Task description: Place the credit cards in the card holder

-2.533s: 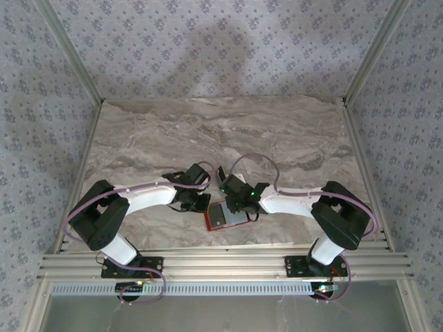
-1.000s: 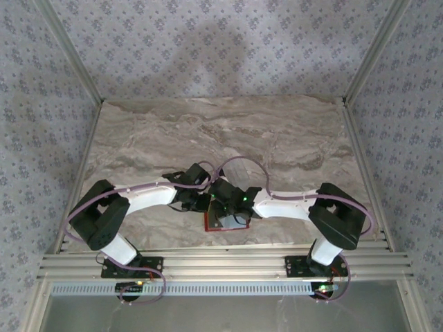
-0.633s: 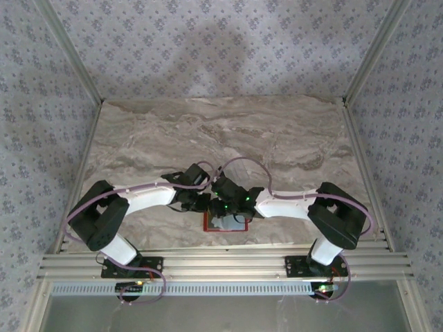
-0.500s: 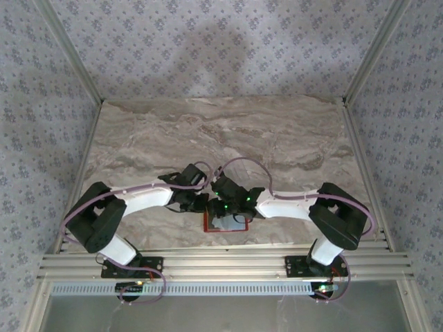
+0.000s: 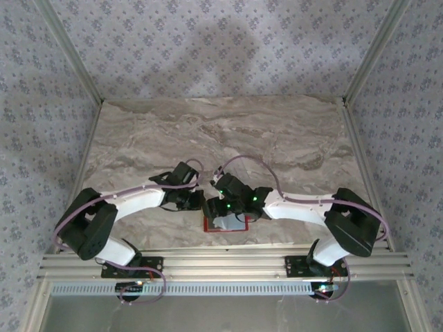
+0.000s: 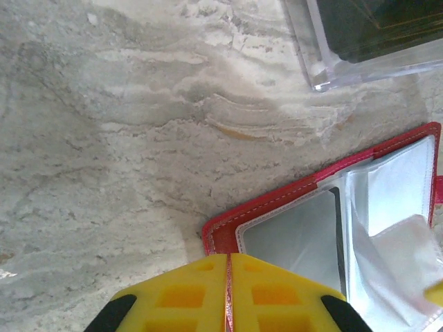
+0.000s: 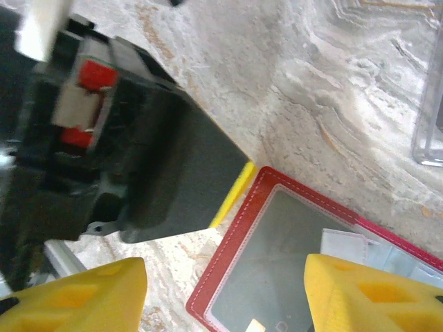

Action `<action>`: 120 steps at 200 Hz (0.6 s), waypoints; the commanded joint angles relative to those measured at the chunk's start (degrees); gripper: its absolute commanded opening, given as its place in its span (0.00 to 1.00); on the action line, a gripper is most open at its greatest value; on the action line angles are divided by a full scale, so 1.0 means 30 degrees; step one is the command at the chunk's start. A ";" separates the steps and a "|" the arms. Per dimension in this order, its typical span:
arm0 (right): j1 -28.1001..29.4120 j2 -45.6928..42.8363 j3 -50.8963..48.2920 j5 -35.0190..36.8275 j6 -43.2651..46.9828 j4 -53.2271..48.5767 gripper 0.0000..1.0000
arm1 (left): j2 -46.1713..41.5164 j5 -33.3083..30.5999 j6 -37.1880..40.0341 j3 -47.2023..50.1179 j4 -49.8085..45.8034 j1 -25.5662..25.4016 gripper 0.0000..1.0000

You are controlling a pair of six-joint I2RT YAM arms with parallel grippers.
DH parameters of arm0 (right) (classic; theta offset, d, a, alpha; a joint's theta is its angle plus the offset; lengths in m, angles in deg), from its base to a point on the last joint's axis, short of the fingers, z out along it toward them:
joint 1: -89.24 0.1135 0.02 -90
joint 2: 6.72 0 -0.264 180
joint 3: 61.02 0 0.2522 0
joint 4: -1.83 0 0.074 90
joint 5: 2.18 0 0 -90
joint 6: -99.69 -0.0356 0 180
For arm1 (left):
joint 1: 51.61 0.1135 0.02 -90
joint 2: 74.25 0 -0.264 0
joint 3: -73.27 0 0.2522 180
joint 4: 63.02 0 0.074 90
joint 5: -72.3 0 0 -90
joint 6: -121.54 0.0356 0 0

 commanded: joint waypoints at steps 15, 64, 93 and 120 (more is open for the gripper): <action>0.0112 -0.1497 -0.0132 0.0952 0.0794 -0.0815 0.65 | -0.0283 0.0182 -0.0300 0.0321 0.0349 0.0240 0.11; -0.0329 -0.2683 -0.1796 0.2217 0.0250 -0.1236 0.52 | -0.0257 0.0233 -0.0276 0.0306 0.0393 0.0294 0.12; -0.0124 -0.1663 -0.1948 0.2154 0.0160 -0.0727 0.29 | -0.0505 0.0181 -0.0239 0.0379 0.0431 0.0290 0.12; 0.0423 0.0207 -0.1225 0.2017 0.0379 -0.0395 0.18 | -0.0629 0.0116 -0.0183 0.0415 0.0480 0.0286 0.16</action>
